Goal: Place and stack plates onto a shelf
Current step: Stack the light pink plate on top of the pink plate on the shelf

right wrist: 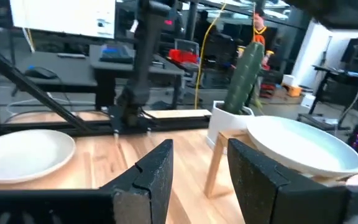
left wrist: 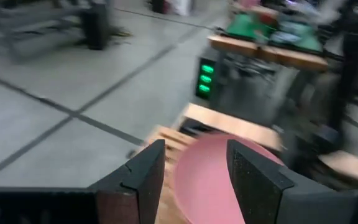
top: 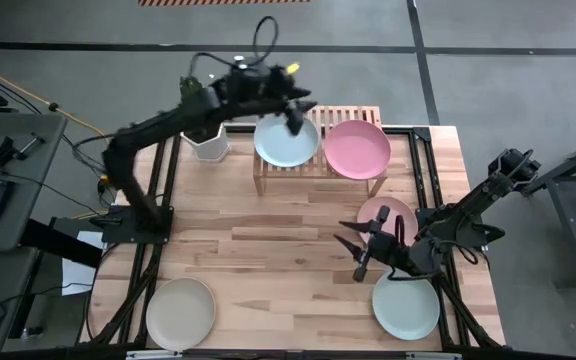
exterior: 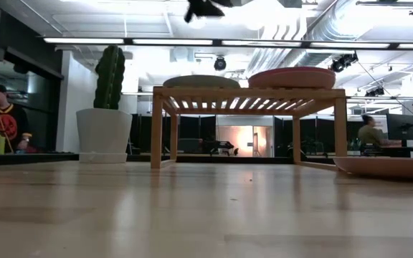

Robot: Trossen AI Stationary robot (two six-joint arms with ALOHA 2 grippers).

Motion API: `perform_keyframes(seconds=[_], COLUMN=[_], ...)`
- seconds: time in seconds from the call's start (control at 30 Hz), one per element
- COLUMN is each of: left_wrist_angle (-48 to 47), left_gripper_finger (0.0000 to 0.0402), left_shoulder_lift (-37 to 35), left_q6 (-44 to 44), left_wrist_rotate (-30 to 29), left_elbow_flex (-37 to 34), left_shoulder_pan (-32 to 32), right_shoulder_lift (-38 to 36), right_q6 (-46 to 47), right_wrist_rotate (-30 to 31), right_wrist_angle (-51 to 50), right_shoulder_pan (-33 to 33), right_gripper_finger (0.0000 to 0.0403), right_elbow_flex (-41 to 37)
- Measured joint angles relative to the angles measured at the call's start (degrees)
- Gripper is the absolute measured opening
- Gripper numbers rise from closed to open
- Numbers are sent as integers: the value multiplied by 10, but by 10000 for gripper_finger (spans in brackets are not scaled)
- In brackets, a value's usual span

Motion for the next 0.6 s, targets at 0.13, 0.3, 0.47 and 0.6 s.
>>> perform_keyframes(seconds=[0.13, 0.3, 0.47, 0.6], left_wrist_angle=[-22, 124, 367, 579], left_gripper_finger=[156, 154, 154, 154], left_shoulder_lift=[-90, -223, -334, -388], left_q6=[21, 29, -12, -43], left_wrist_rotate=[38, 36, 32, 20], left_elbow_flex=[-90, -319, -582, -756], left_shoulder_pan=[-38, -117, -196, -256], right_shoulder_lift=[0, 0, 0, 0], right_q6=[35, 95, 133, 163], right_wrist_rotate=[25, 44, 44, 35], right_wrist_angle=[-35, -74, -77, -99], right_shoulder_pan=[0, 0, 0, -11], right_gripper_finger=[139, 139, 139, 139], right_elbow_flex=[0, 0, 0, 0])
